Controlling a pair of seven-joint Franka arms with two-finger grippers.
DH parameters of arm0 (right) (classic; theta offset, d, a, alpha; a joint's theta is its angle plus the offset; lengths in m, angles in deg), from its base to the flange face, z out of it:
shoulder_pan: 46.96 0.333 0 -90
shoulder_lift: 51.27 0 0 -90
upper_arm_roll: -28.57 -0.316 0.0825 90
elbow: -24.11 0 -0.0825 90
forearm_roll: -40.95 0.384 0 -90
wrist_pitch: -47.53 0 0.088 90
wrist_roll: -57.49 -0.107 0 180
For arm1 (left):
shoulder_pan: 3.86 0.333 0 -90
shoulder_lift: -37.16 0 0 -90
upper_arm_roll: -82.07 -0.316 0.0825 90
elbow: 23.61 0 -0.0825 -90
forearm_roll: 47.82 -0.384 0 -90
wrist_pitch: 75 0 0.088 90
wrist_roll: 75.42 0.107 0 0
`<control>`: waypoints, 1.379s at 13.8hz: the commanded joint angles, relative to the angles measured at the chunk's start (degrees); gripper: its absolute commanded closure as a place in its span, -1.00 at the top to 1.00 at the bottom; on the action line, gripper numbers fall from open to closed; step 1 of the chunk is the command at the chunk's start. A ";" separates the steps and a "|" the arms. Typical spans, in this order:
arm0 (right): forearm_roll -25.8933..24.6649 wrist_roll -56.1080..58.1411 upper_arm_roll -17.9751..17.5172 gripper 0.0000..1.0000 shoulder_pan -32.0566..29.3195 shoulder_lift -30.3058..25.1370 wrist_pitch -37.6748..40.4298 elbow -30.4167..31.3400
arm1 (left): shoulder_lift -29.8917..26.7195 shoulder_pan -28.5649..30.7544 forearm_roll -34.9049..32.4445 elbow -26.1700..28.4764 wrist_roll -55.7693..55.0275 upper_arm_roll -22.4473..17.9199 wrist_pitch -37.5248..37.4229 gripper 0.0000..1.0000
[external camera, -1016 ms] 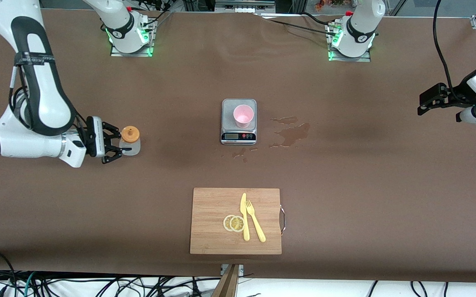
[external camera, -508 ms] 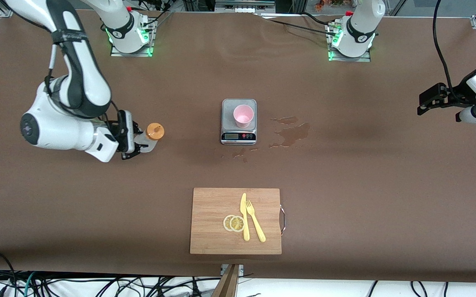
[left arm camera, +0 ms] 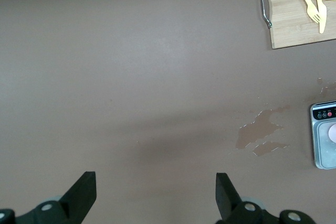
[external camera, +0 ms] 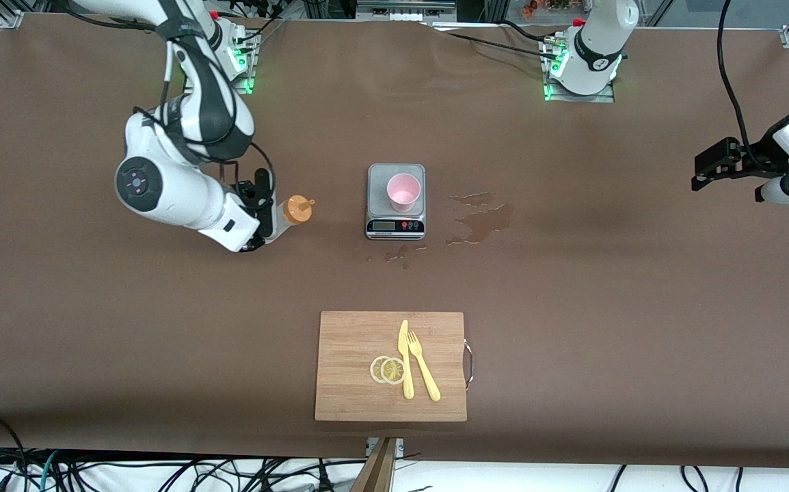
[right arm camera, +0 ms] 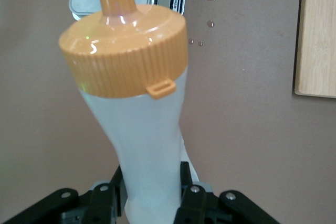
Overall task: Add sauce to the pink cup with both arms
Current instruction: 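Carry the bottle with the right gripper over the pink cup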
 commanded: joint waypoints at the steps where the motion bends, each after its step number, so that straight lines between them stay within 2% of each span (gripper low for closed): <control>1: -2.20 -6.03 0.24 -0.17 2.54 -1.38 0.26 -0.13 | -0.06 0.33 0.04 -0.53 -0.40 0.40 -0.74 1.00; 5: -8.43 -13.59 0.24 -0.16 7.21 -0.59 0.79 -1.09 | -0.14 0.33 0.04 -0.53 -0.40 0.40 -0.82 1.00; 12: -16.25 -21.15 0.24 -0.16 13.45 3.63 3.77 -4.00 | -0.06 0.41 0.04 -0.44 -0.40 0.32 -0.83 1.00; 14: -18.01 -23.71 0.24 -0.16 14.50 4.42 5.61 -4.17 | -0.14 0.33 0.04 -0.44 -0.40 0.32 -0.83 1.00; 16: -20.29 -26.69 0.15 -0.16 16.00 6.26 8.85 -7.23 | -0.06 0.33 0.04 -0.53 -0.40 0.32 -0.74 1.00; 19: -21.18 -28.11 0.24 -0.14 17.76 7.67 10.63 -9.00 | 0.12 0.33 0.04 -0.53 -0.40 0.32 -0.65 1.00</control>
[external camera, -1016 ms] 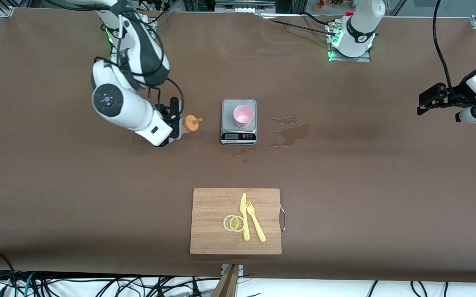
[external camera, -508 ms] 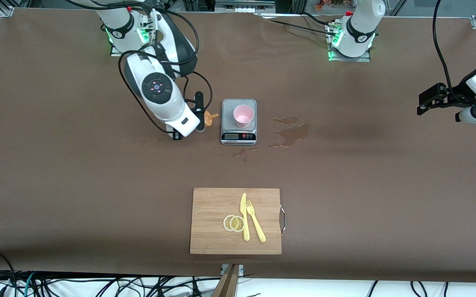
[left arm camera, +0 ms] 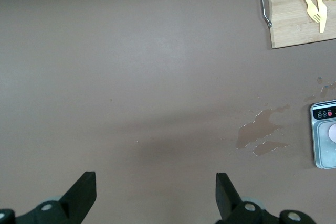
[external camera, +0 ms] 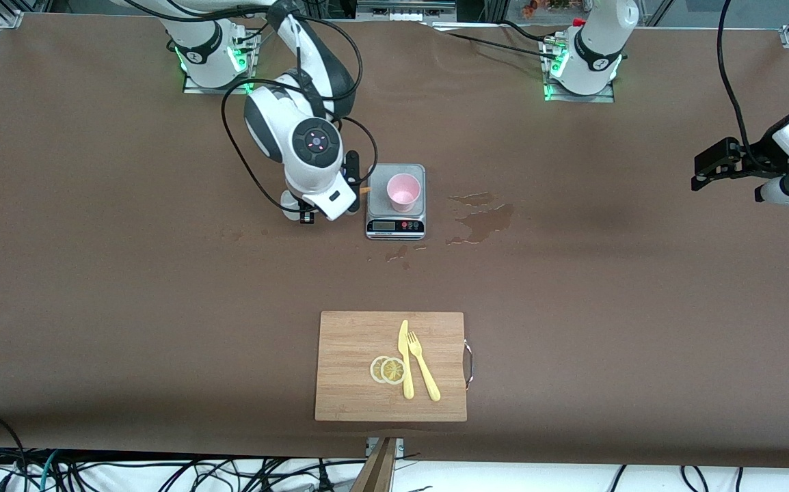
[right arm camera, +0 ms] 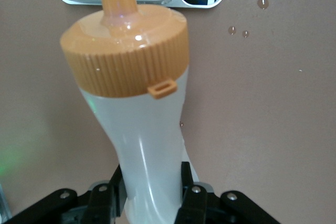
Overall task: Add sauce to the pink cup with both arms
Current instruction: 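Carry the bottle with the right gripper over the pink cup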
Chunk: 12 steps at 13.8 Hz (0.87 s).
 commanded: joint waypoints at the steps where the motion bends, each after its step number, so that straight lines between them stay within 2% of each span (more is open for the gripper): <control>1: -2.19 -2.83 0.35 -0.14 2.47 2.08 3.70 -4.02 | 0.19 0.33 0.04 -0.54 -0.39 0.31 -0.59 1.00; 3: -4.83 -4.68 0.35 -0.14 4.23 3.04 5.20 -5.17 | 0.10 0.33 0.04 -0.54 -0.48 0.40 -0.59 1.00; 7: -5.27 -7.05 0.44 -0.14 6.70 5.51 8.36 -8.16 | 0.19 0.33 0.04 -0.72 -0.48 0.40 -0.42 1.00; 11: -7.91 -8.91 0.44 -0.13 8.45 6.65 9.60 -9.74 | 0.10 0.33 0.22 -0.72 -0.48 0.31 -0.59 1.00; 12: -9.91 -8.91 0.44 -0.13 8.72 7.00 10.12 -9.83 | 0.10 0.33 0.22 -0.72 -0.48 0.31 -0.68 1.00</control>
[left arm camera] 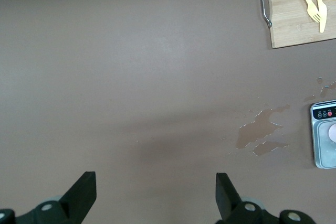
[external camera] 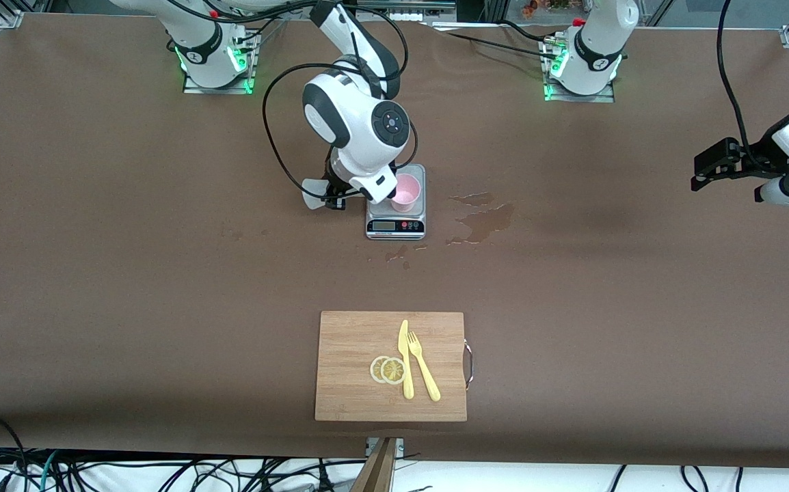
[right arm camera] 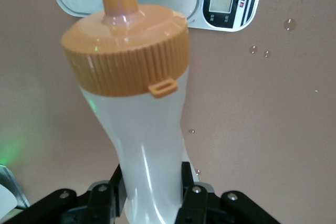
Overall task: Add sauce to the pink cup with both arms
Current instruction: 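Tilt the bottle nozzle down into the cup with the right gripper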
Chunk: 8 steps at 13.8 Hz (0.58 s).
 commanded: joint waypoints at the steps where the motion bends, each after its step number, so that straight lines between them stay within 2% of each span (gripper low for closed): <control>1: -3.89 -0.79 0.35 -0.13 0.96 1.37 3.14 -3.14 | 0.06 0.32 0.22 -0.72 -0.39 0.13 -0.60 1.00; 8: -6.27 -0.96 0.53 -0.13 1.66 2.51 4.28 -4.20 | 0.06 0.41 0.31 -0.72 -0.39 0.04 -0.68 1.00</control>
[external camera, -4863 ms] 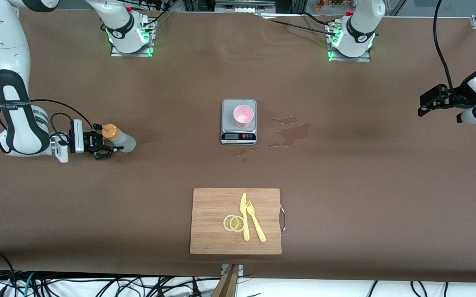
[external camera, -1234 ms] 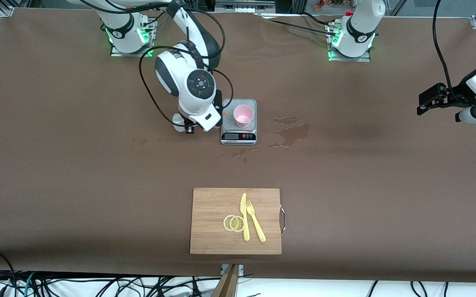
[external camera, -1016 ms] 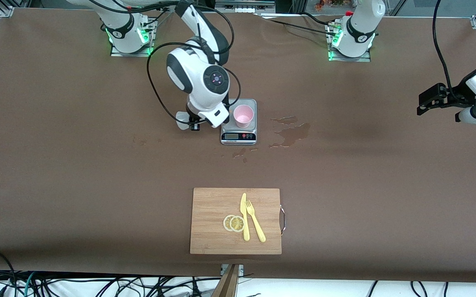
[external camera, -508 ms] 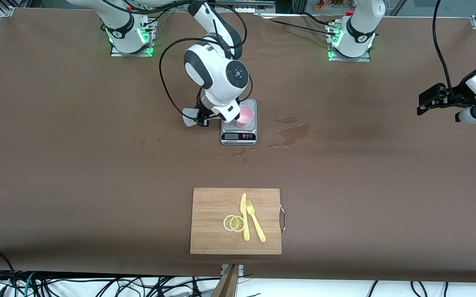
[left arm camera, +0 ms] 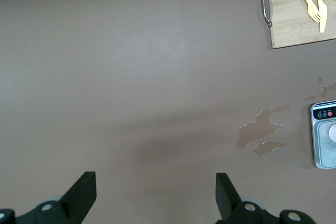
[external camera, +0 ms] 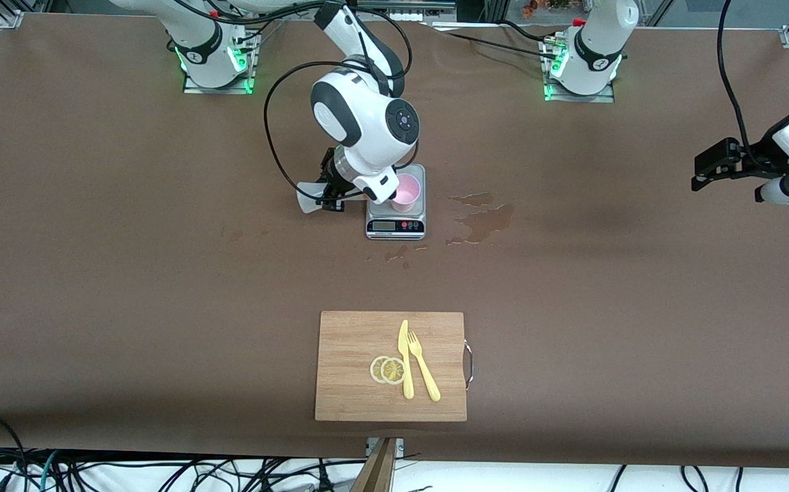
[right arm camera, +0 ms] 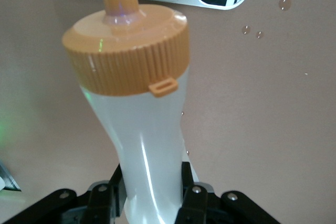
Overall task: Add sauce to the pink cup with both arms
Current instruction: 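Tilt the bottle nozzle down into the cup with the right gripper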
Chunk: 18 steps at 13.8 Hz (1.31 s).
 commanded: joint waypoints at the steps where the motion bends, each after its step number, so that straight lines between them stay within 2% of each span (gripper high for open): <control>1: -2.55 -0.49 0.52 -0.13 1.25 2.36 3.19 -4.23 | 0.06 0.41 0.31 -0.72 -0.39 0.01 -0.68 1.00; 3: -3.44 -0.84 0.43 -0.13 1.43 4.47 5.82 -7.83 | 0.06 0.41 0.22 -0.72 -0.57 -0.08 -0.68 1.00; 18: -7.22 -0.93 0.52 -0.13 2.57 7.46 10.84 -13.64 | -0.73 0.94 0.31 -0.63 -0.92 -0.52 -1.82 1.00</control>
